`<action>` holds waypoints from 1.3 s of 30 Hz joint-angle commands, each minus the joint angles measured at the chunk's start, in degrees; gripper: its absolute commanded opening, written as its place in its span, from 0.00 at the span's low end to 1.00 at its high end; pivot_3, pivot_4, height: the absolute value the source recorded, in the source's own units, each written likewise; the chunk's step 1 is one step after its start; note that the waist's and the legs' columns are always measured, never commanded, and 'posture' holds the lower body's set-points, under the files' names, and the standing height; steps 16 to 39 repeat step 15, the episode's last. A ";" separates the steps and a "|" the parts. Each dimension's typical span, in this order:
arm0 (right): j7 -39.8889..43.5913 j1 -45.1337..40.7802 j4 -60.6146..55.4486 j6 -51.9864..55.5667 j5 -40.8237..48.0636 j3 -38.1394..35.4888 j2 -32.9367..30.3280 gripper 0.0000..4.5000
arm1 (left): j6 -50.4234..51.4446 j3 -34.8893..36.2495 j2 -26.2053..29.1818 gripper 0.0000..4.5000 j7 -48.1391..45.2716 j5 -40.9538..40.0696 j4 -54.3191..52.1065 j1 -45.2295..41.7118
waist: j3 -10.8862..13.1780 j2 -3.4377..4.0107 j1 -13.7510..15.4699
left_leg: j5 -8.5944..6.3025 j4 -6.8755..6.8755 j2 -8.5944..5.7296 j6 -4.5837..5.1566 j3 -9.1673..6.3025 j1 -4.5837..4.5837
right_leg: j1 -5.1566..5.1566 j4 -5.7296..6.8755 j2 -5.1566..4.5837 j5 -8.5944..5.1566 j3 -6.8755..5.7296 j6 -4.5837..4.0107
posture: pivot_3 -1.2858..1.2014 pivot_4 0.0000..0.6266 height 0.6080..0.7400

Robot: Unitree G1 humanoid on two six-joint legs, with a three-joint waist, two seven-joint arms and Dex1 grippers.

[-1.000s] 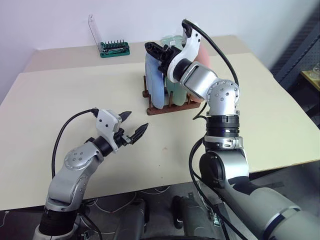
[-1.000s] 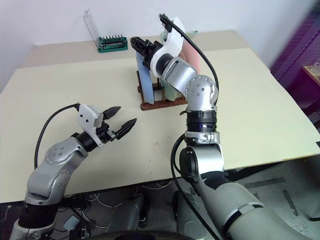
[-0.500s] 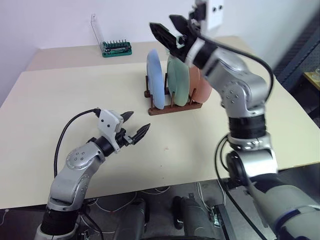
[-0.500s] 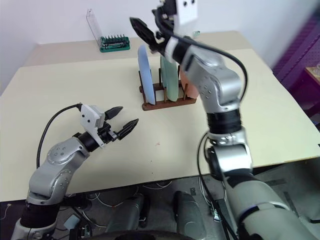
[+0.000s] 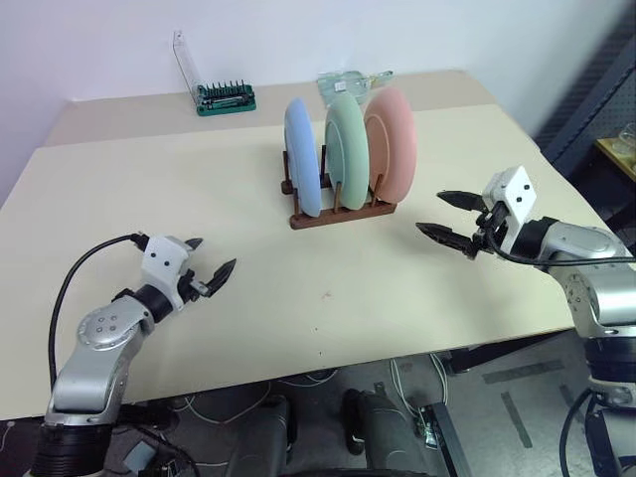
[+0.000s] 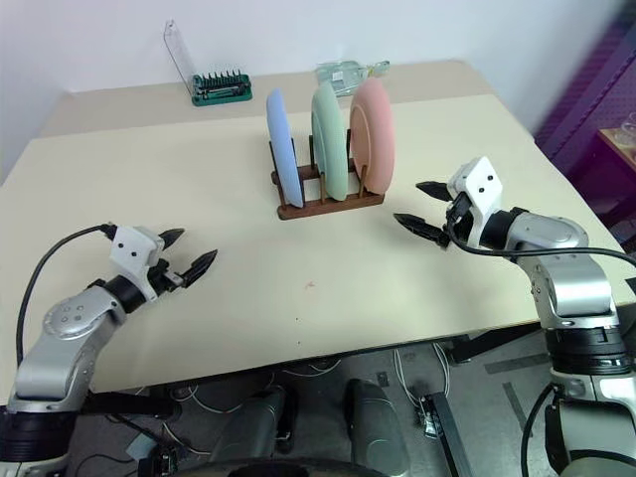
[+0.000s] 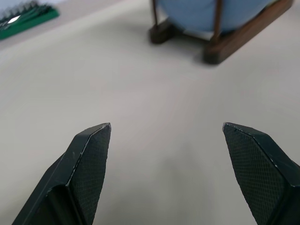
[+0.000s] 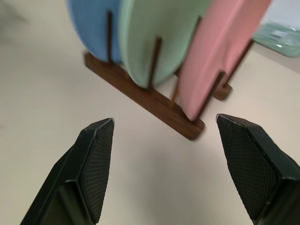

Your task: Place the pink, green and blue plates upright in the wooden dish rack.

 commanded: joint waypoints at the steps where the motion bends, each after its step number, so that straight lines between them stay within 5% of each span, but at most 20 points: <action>1: 0.64 -2.04 3.29 -4.00 -1.94 0.22 0.88 0.79 | -1.80 1.32 -0.15 0.87 0.64 0.74 -1.85 0.61 | 0.01 0.01 0.15 | 0.00 -0.02 0.01 0.00 0.03 -0.03 | 0.00 -0.06 -0.01 0.04 -0.02 -0.03 | 0.52 0.24 1.00; 15: 4.93 -7.81 15.37 -10.13 -6.54 3.32 2.26 0.79 | -2.29 0.58 -4.03 0.87 4.86 3.21 -3.72 3.00 | 0.01 0.01 1.38 | -0.14 -0.01 0.02 0.02 0.28 -0.11 | 0.03 -0.35 -0.03 0.35 0.03 -0.10 | 0.52 0.24 1.00; 39: 4.93 -7.81 15.37 -10.13 -6.54 3.32 2.26 0.79 | -2.29 0.58 -4.03 0.87 4.86 3.21 -3.72 3.00 | 0.01 0.01 1.38 | -0.14 -0.01 0.02 0.02 0.28 -0.11 | 0.03 -0.35 -0.03 0.35 0.03 -0.10 | 0.52 0.24 1.00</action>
